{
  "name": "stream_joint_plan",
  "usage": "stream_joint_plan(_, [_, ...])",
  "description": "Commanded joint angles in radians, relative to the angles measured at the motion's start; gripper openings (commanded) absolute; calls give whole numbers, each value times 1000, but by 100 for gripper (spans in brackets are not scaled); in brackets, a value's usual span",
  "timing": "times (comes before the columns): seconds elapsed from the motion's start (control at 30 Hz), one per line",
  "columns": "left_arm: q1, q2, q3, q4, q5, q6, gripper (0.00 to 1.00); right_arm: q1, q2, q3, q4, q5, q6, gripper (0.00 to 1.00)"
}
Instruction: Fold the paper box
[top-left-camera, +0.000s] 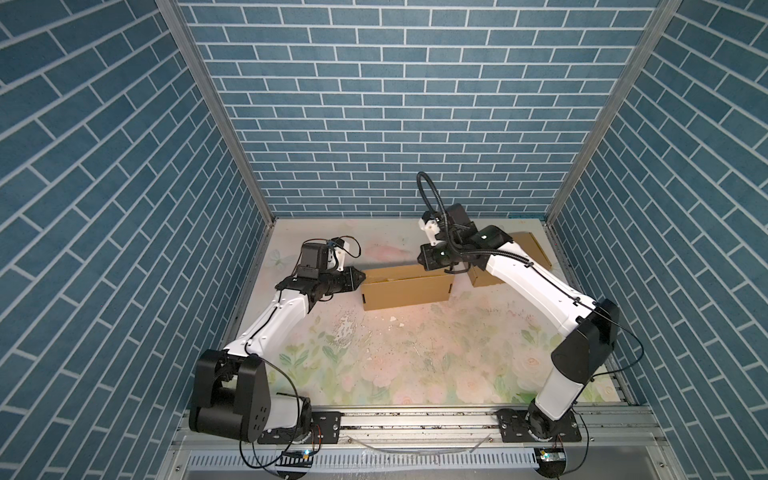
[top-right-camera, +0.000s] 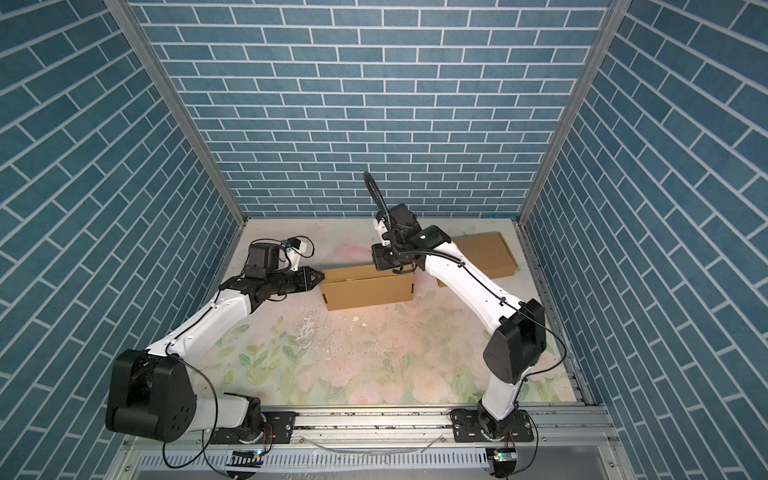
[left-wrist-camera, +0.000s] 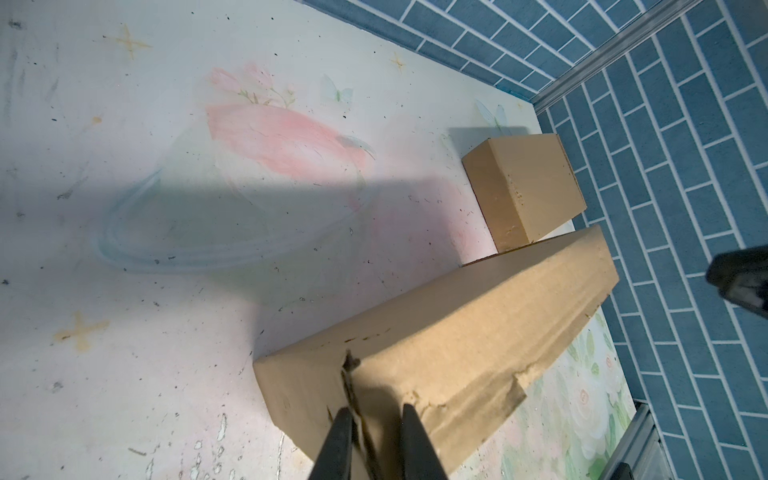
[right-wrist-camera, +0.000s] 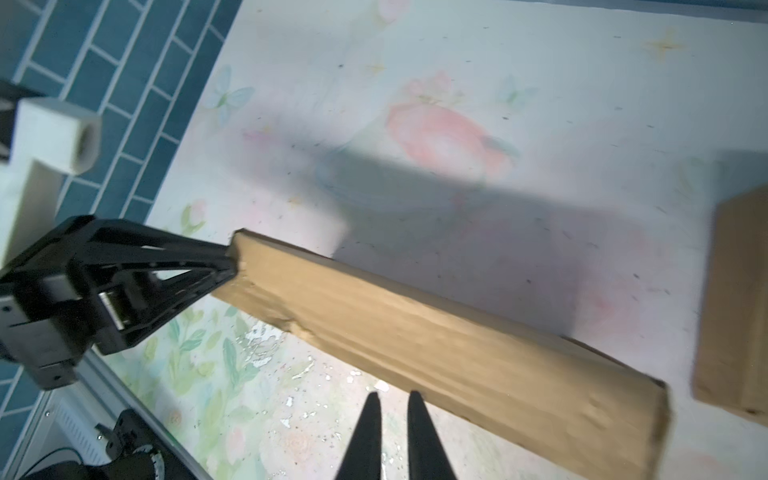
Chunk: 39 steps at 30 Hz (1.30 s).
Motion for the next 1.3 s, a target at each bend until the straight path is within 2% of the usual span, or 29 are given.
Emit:
stream_joint_plan(0.0, [-6, 62, -61, -168, -82, 18, 21, 37, 76, 69, 30, -89, 74, 11])
stream_joint_plan(0.1, [-7, 60, -61, -169, -85, 20, 21, 71, 129, 104, 54, -142, 102, 9])
stream_joint_plan(0.33, [-7, 59, -64, -171, -85, 24, 21, 102, 212, 140, 64, -178, 120, 8])
stream_joint_plan(0.73, [-7, 62, -53, -179, -86, 33, 21, 101, 247, 44, 61, -173, 136, 3])
stream_joint_plan(1.0, [-7, 61, -53, -180, -88, 35, 21, 99, 275, 122, -26, -162, 82, 3])
stream_joint_plan(1.13, [-7, 50, -56, -185, -90, 38, 22, 64, 221, 164, -38, -170, 44, 6])
stream_joint_plan(1.27, [-10, 38, -64, -170, -86, 44, 23, -33, 122, 149, -1, -194, 38, 13])
